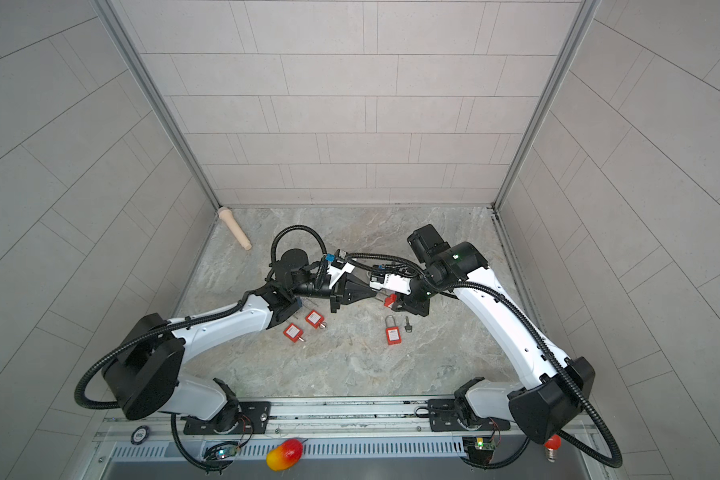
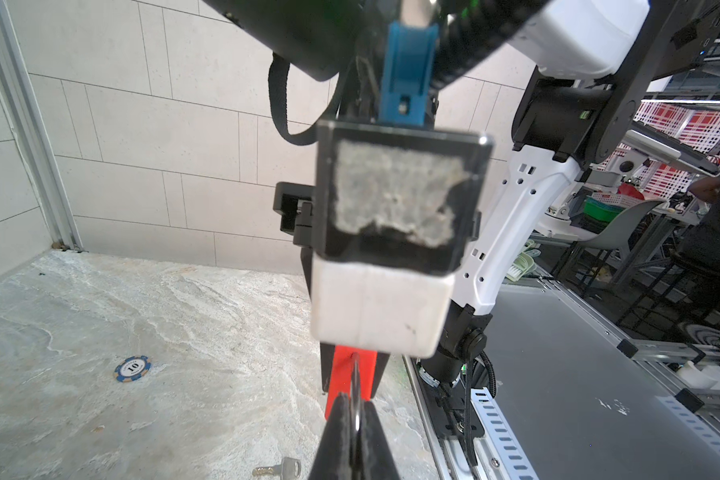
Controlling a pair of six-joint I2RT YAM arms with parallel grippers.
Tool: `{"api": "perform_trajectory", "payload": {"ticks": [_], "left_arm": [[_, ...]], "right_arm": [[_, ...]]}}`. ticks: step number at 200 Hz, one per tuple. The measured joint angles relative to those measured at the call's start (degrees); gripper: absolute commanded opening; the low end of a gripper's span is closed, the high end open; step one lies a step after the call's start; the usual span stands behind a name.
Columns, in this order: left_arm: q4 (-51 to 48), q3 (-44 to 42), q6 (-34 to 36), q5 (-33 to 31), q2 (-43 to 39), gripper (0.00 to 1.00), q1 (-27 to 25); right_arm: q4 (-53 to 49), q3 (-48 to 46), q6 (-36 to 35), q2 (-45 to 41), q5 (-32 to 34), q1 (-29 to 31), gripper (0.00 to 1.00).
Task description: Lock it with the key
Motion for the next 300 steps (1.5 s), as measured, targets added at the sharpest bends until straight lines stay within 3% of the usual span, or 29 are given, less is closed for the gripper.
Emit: {"api": "perform_trajectory", "payload": {"ticks": [58, 125, 184, 220, 259, 300], "left_arm": [[2.08, 0.0, -1.16, 0.31, 0.92, 0.0, 0.0], [-9.16, 0.83, 10.14, -2.23, -2.78, 0.0, -0.83], [-5.38, 0.37, 7.26, -3.04, -1.88, 0.0, -1.01], [0.9, -0.55, 3.45, -2.43, 0.04, 0.0, -1.01], [0.46, -0.24, 4.04, -2.78, 0.26, 0.0, -1.29], [4.33, -0.28, 0.83, -2.69, 0.61, 0.0, -0.9]], "right_arm": [[-3.39, 3.21, -0.94, 2.16, 0.9, -0.02, 0.04], [-7.48, 7.85, -1.81, 6.27, -2.64, 0.87, 0.05], [-5.92, 7.5, -1.86, 5.6, -1.53, 1.14, 0.09], [-6.14, 7.76, -1.99, 5.27, -0.61, 0.81, 0.19], [-4.48, 9.35, -1.07, 5.03, -1.38, 0.61, 0.46], [-2.67, 10.14, 1.84, 1.7, -1.2, -0.09, 0.57]]}}
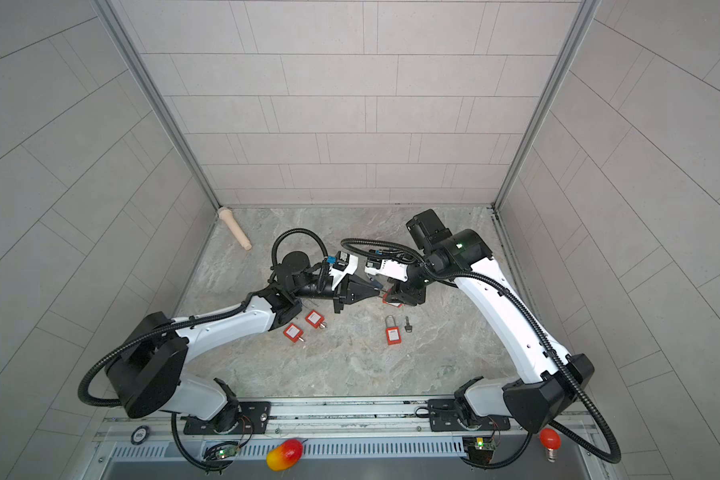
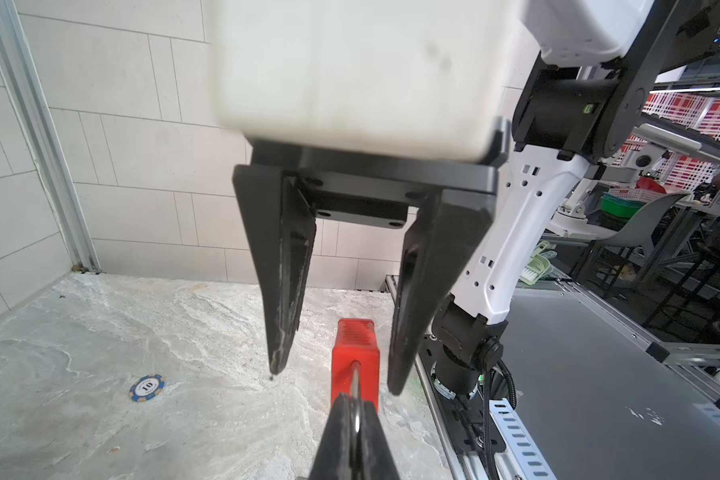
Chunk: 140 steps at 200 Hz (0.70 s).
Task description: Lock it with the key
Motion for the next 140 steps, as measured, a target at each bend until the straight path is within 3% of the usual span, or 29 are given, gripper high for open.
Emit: {"api": "perform_trajectory", "payload": {"ticks": [73, 140], "left_arm": [[6.62, 0.0, -4.26, 0.39, 1.16, 0.0, 0.28], [6.67, 0.0, -4.72, 1.31, 1.14, 0.0, 0.26]], "right_arm": [[-1.84, -1.36, 4.61, -11.67, 5.25, -6.51, 0.59], [-4.24, -2.84, 3.41, -7.37, 6.82, -8.11, 0.53]]}}
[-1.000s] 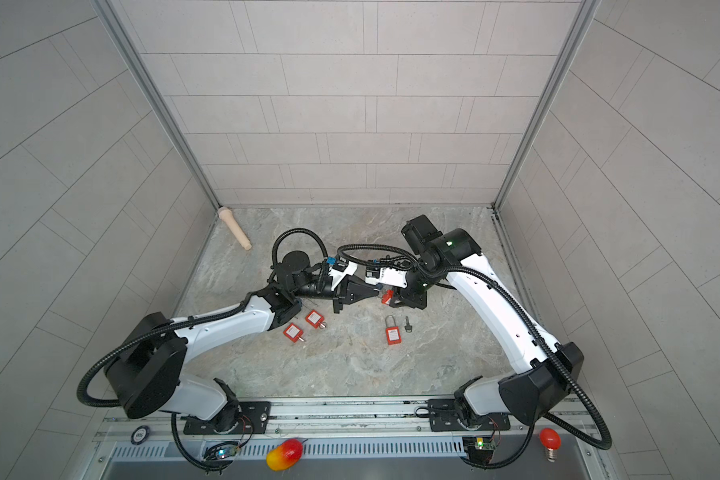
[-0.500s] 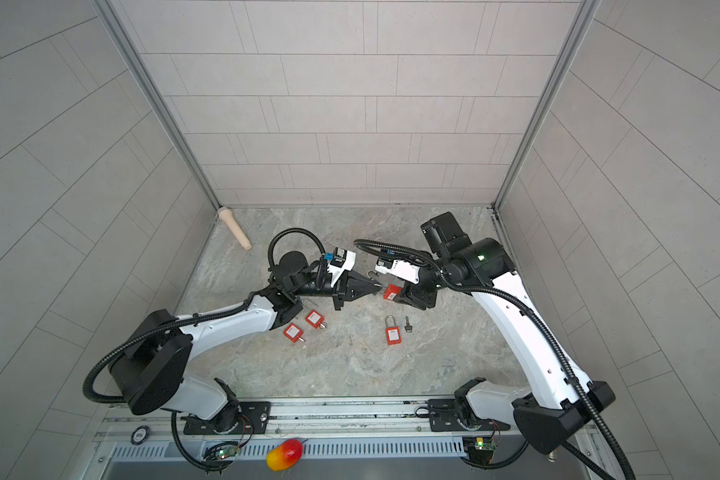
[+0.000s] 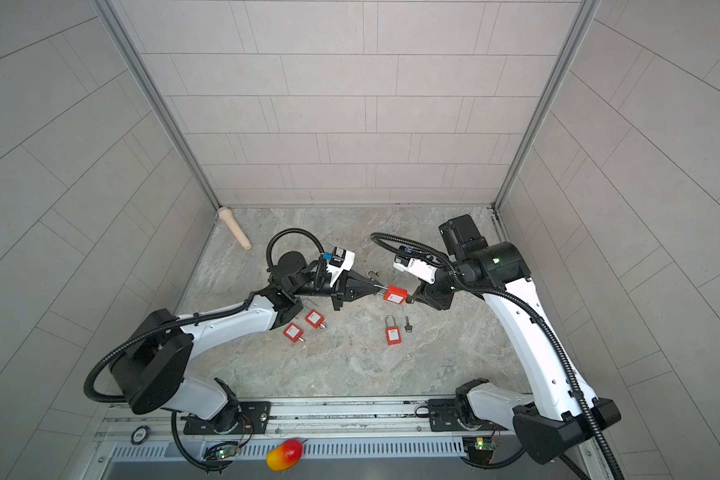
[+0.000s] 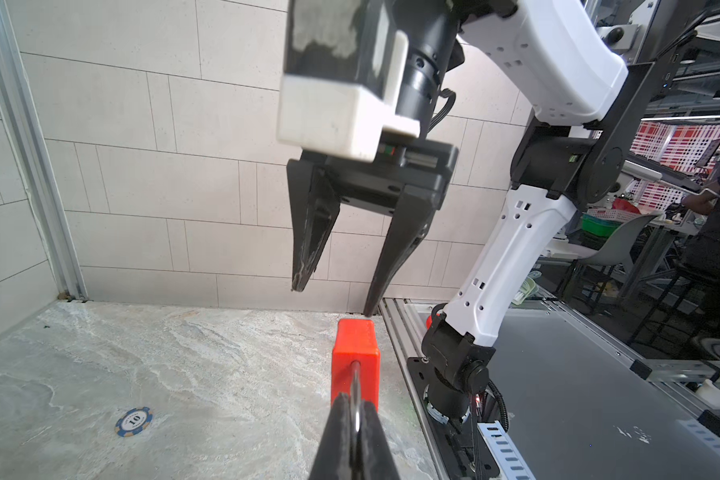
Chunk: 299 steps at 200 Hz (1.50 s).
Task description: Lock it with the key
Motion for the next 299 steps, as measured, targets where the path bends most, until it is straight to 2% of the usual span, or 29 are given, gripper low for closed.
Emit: {"api": "perform_trajectory", "payload": {"ticks": [80, 155, 220, 271, 299], "left_arm": [[0.0, 0.0, -0.15, 0.17, 0.0, 0.0, 0.0], [0.35, 0.0, -0.59, -0.28, 0.0, 0.0, 0.02], [1.4, 0.0, -1.05, -0.76, 0.0, 0.0, 0.02], [1.55, 0.0, -1.31, -0.9, 0.0, 0.0, 0.02], [1.6, 0.02, -0.87, -0.96, 0.0, 0.0, 0.04]], "right_arm": [[0.26, -3.08, -0.15, 1.42, -4.63, 0.0, 0.47], [3.1, -7.34, -0.2, 0.92, -5.75, 0.0, 0.25], [7.34, -9.79, -0.17, -2.14, -6.14, 0.0, 0.16], [9.51, -10.95, -0.28, -3.45, -6.19, 0.02, 0.15], [9.2, -10.95, -0.52, -3.52, -6.78, 0.04, 0.05]]}}
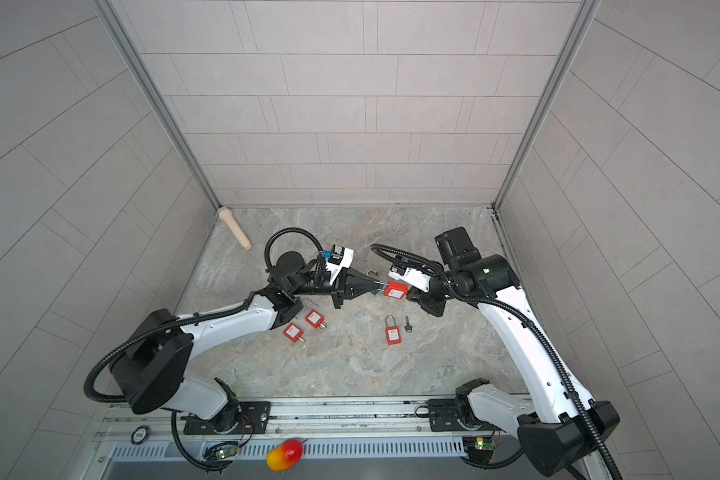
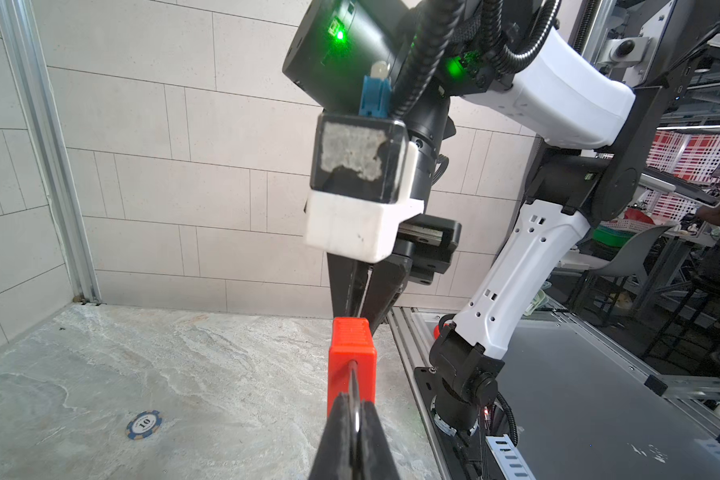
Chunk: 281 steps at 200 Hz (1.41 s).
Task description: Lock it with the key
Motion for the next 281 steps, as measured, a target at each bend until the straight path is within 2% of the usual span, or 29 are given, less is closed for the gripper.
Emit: {"api": "perform_trajectory", "payload": {"ticks": [45, 163, 281], "left_arm": [[-0.52, 0.0, 1.18, 0.76, -0.09, 0.0, 0.31], [0.94, -3.5, -1.27, 3.13, -2.4, 0.0, 3.3], [-2.38, -3.89, 0.79, 3.78, -3.58, 0.0, 4.11]], "right_arm": [[-2.25, 0.0, -1.01, 0.0, -1.75, 0.04, 0.0], [1.18, -3.89, -1.77, -1.38, -6.1, 0.63, 0.0], [0.94, -5.4, -1.81, -0.5, -10.03, -0.61, 0.0]]}}
